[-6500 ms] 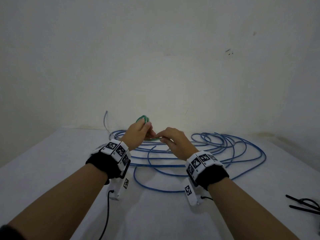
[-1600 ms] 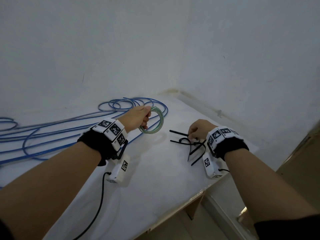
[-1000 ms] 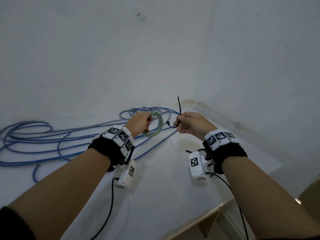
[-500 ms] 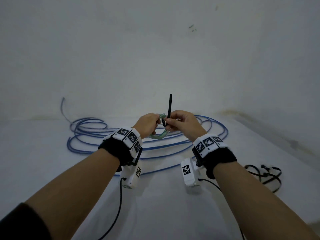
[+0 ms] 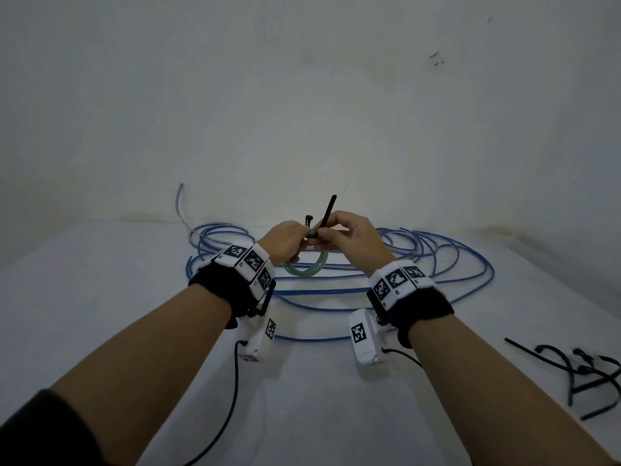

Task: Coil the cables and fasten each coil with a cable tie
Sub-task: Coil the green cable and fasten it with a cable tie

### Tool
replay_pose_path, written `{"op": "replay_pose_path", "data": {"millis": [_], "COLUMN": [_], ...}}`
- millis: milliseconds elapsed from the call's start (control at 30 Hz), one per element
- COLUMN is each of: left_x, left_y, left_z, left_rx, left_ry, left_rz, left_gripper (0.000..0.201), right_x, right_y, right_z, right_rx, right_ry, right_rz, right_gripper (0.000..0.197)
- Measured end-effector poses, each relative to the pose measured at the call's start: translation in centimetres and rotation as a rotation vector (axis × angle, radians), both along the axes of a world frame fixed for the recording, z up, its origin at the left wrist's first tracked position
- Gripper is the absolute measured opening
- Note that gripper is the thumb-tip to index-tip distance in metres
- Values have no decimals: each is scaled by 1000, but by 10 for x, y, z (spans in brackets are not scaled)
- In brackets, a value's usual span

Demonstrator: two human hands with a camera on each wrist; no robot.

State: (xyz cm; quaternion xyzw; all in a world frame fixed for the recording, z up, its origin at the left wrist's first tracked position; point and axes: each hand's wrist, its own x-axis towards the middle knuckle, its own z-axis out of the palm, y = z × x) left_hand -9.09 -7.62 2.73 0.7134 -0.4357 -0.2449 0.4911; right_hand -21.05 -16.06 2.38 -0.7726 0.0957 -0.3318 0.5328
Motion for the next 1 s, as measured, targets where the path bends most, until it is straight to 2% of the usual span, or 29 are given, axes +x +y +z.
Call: {"op": "replay_pose_path", "data": {"millis": [67, 167, 267, 367, 500, 600, 733, 1000], "left_x": [4, 9, 13, 14, 10, 13, 19, 18], "left_y": [3, 6, 8, 11, 12, 13, 14, 14], "left_z": [-1, -3, -3, -2, -1, -2, -1, -3], "left_rx": [-37, -77, -129, -192, -301, -365, -387, -432], "left_ry": [30, 7, -81, -143, -169, -164, -182, -220], "left_rz": [41, 75, 118, 147, 164, 217, 265, 246], "left_gripper": [28, 19, 17, 19, 7, 15, 6, 5], "right_x": [4, 9, 14, 19, 24, 24, 24, 28], "right_y": [3, 6, 11, 17, 23, 22, 25, 31], "right_z": [1, 3, 6, 8, 9, 8, 8, 5], "right_rx": [4, 12, 39, 64, 168, 247, 252, 254], "right_ry": [14, -5, -71, -112, -148, -170, -113, -79], "right_rz": [-20, -76, -101, -126, -136, -122, -95, -118], "right_gripper": [11, 18, 6, 9, 16, 10, 12, 21]}}
